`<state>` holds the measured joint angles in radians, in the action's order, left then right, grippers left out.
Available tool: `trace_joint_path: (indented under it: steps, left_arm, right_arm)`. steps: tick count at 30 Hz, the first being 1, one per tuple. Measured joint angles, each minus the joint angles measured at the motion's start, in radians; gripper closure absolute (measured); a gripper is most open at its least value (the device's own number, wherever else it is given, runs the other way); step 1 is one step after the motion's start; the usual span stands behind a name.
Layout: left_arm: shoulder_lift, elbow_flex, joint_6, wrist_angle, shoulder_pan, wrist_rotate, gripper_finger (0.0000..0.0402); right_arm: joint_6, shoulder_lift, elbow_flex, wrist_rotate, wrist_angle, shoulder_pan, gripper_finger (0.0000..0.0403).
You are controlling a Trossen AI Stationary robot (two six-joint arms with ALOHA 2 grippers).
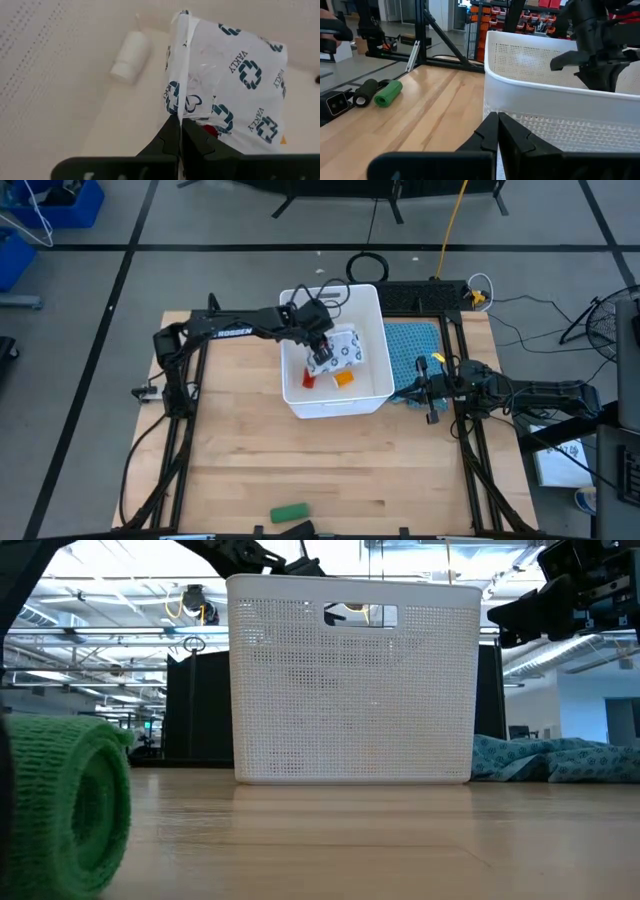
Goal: Pick & place medical supplies in basket/bin
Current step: Put the mailer bag into the white bin
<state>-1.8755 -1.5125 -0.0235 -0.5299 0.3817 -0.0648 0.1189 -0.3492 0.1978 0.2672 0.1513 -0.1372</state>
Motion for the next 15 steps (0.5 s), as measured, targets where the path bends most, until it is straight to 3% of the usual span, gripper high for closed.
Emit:
trace_joint_path:
  steps: [6,15]
  left_arm:
    - [0.017,0.000,0.048,-0.022,-0.006,0.023,0.0368]
    - [0.086,0.000,0.054,-0.025,-0.025,0.020,0.0288]
  right_arm:
    - [-0.002,0.000,0.000,-0.001,0.000,0.000,0.0403]
    - [-0.001,0.000,0.000,-0.002,0.001,0.000,0.0403]
